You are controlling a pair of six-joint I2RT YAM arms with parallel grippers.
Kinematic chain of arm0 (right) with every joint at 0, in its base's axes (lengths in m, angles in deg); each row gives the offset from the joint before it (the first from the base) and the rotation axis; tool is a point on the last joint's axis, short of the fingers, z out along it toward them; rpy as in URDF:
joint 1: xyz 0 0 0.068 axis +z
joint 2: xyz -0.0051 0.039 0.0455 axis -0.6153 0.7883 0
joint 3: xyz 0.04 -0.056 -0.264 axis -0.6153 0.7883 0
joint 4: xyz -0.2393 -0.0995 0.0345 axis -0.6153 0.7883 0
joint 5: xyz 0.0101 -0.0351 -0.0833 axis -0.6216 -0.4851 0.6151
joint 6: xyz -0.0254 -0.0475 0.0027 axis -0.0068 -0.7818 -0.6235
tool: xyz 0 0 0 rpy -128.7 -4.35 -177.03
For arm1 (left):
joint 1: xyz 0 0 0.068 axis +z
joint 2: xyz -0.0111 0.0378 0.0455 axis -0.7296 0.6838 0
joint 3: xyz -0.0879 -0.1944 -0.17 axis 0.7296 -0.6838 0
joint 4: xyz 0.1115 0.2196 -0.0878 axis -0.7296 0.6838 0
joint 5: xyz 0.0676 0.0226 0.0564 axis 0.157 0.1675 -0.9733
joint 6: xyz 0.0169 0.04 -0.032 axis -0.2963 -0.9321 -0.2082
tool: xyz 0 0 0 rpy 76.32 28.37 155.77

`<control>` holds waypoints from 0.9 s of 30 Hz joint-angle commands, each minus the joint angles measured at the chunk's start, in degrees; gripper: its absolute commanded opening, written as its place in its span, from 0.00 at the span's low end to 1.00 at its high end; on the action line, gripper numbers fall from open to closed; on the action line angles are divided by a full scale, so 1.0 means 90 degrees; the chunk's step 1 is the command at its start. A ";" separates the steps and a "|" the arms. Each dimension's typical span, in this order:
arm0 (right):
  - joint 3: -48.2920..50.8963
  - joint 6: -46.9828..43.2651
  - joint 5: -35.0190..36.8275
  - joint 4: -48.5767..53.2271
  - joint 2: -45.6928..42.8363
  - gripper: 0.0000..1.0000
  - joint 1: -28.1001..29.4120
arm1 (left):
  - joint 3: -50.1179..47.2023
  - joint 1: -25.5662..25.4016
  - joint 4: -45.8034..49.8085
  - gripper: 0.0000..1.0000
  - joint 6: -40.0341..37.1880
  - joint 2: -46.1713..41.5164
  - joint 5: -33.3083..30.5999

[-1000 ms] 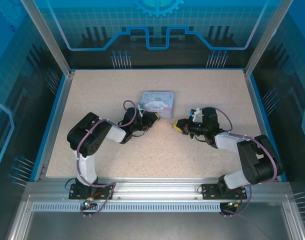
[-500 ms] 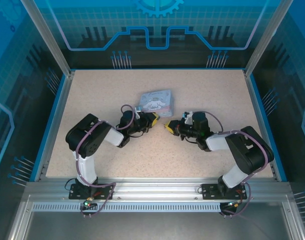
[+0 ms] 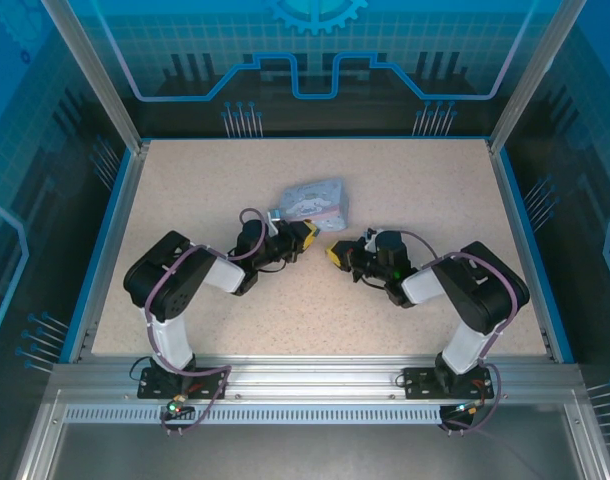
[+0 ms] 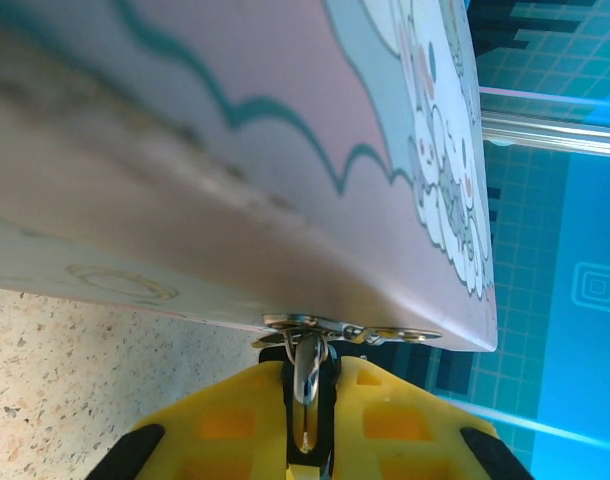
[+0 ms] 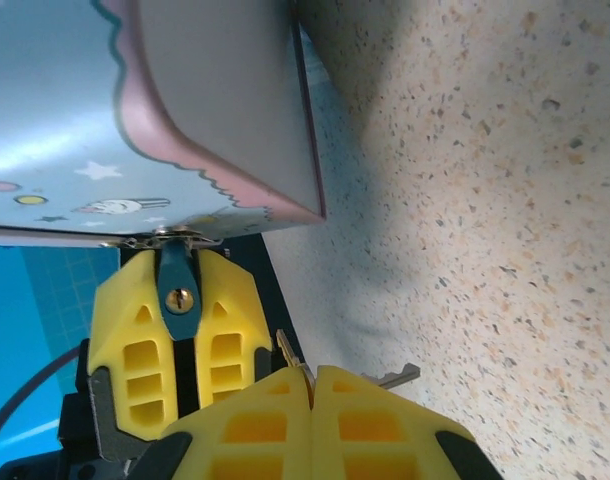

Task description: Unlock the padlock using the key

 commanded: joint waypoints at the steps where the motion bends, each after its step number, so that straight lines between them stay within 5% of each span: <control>1: -0.0046 0.0210 0.0273 -0.0485 -0.0003 0.00 0.0100 | -0.0021 0.0000 -0.0388 0.00 0.0131 -0.0192 0.0042; 27: -0.0483 0.0005 0.0279 -0.0044 -0.0151 0.00 0.0186 | -0.0030 0.0009 -0.0582 0.00 0.0219 -0.0070 0.0177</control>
